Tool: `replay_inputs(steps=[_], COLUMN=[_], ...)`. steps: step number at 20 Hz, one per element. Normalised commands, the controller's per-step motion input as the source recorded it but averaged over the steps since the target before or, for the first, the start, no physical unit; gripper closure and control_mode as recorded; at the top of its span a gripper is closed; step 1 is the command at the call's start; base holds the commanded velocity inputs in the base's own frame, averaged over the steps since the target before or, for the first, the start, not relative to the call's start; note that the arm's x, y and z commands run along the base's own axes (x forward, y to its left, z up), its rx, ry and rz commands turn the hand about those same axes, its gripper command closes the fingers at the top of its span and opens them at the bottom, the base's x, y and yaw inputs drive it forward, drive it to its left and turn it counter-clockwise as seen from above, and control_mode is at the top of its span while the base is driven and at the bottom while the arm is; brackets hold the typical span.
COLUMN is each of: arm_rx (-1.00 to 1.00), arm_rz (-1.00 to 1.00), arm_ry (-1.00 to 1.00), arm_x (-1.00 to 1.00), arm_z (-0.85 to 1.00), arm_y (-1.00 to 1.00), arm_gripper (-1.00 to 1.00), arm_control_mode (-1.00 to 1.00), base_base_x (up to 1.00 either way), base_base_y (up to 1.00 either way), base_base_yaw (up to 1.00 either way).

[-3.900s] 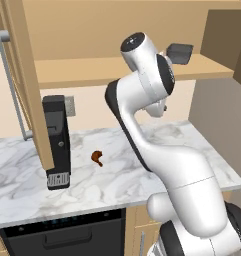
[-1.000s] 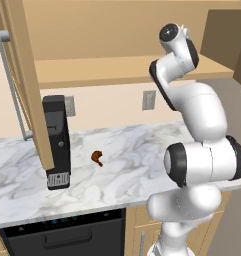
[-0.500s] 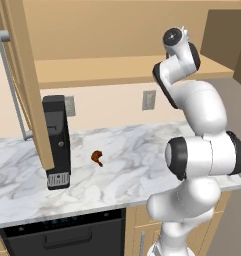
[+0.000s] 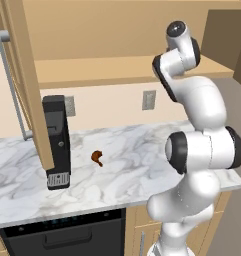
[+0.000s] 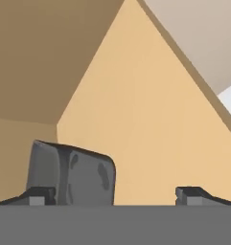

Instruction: Retrieve the tupperware from the cabinet, then place the raw meat into the tupperware to avoid contamination.

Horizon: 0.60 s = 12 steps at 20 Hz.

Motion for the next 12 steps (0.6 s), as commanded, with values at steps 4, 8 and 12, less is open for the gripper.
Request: replay_inputs(steps=[4,8,12], arm_rx=[0.08,0.08,0.09], arm_rz=[0.00,0.00,0.00], arm_ry=[0.00,0.00,0.00], arm_x=[0.58,0.57,0.64], arm_z=[-0.07,-0.10,-0.12], arm_y=[-0.10,-0.05,-0.08], arm_gripper=[-1.00,-1.00,-1.00], arm_control_mode=[-1.00,-1.00,-1.00], base_base_x=[0.00,0.00,0.00], base_base_y=[0.00,0.00,0.00], base_base_yaw=[0.00,0.00,0.00])
